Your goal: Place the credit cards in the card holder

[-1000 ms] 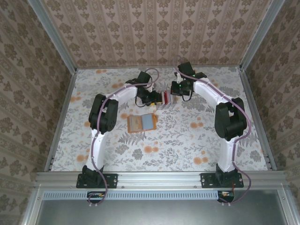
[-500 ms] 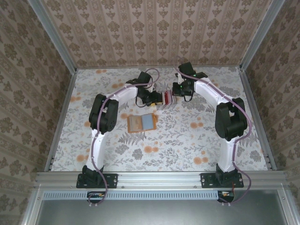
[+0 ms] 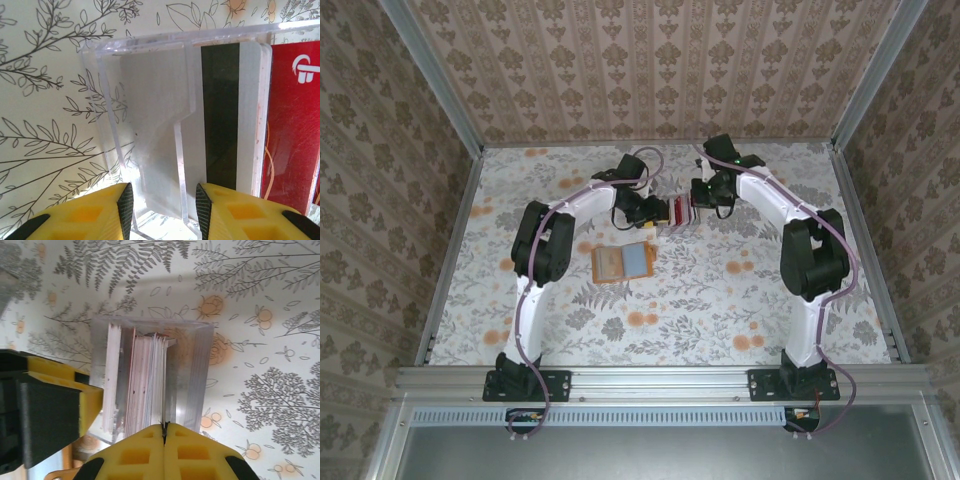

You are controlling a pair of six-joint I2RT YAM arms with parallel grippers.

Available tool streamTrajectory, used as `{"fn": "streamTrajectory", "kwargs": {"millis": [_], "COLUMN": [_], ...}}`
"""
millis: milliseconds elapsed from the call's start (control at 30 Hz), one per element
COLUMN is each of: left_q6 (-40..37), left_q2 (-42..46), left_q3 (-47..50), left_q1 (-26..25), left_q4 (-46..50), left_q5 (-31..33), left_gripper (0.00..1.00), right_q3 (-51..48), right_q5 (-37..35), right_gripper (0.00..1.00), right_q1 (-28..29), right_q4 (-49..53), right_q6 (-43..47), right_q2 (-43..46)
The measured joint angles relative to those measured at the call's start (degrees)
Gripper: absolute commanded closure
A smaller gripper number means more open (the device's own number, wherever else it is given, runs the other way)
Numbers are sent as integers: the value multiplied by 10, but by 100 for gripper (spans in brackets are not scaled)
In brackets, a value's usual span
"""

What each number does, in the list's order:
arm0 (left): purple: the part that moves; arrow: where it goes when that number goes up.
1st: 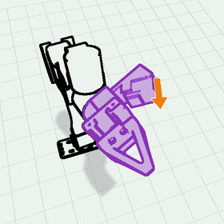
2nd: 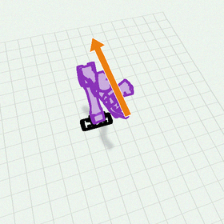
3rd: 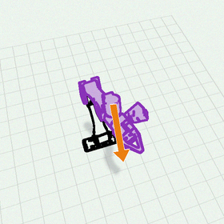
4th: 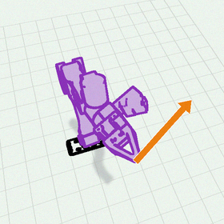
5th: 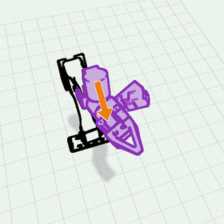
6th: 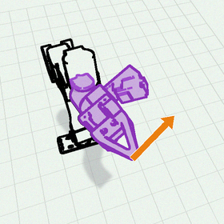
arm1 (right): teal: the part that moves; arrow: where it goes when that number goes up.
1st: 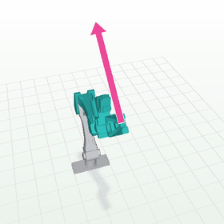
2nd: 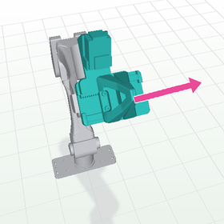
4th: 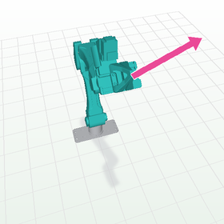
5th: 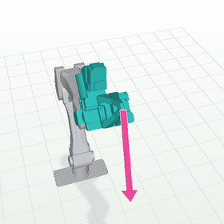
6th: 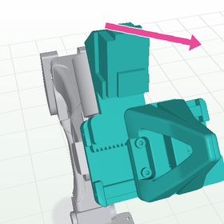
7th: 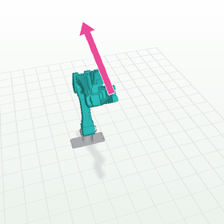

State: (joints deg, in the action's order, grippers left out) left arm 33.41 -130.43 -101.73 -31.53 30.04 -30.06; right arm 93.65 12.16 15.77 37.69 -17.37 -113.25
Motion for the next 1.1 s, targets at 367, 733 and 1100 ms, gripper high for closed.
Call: {"fn": "streamTrajectory", "kwargs": {"millis": [367,733,1100], "left_q6": [0,0,-8], "left_q2": [0,0,52], "left_q3": [0,0,13], "left_q1": [0,0,7], "left_q4": [0,0,19], "left_q5": [0,0,18], "left_gripper": [59,59,58], "right_q3": [-71,-75,-75], "right_q5": [124,123,73], "right_gripper": [100,100,100], "right_q1": [-50,-49,-46], "right_q4": [-88,-91,-43], "right_q6": [-52,-53,-23], "right_q2": [9,27,146]}}
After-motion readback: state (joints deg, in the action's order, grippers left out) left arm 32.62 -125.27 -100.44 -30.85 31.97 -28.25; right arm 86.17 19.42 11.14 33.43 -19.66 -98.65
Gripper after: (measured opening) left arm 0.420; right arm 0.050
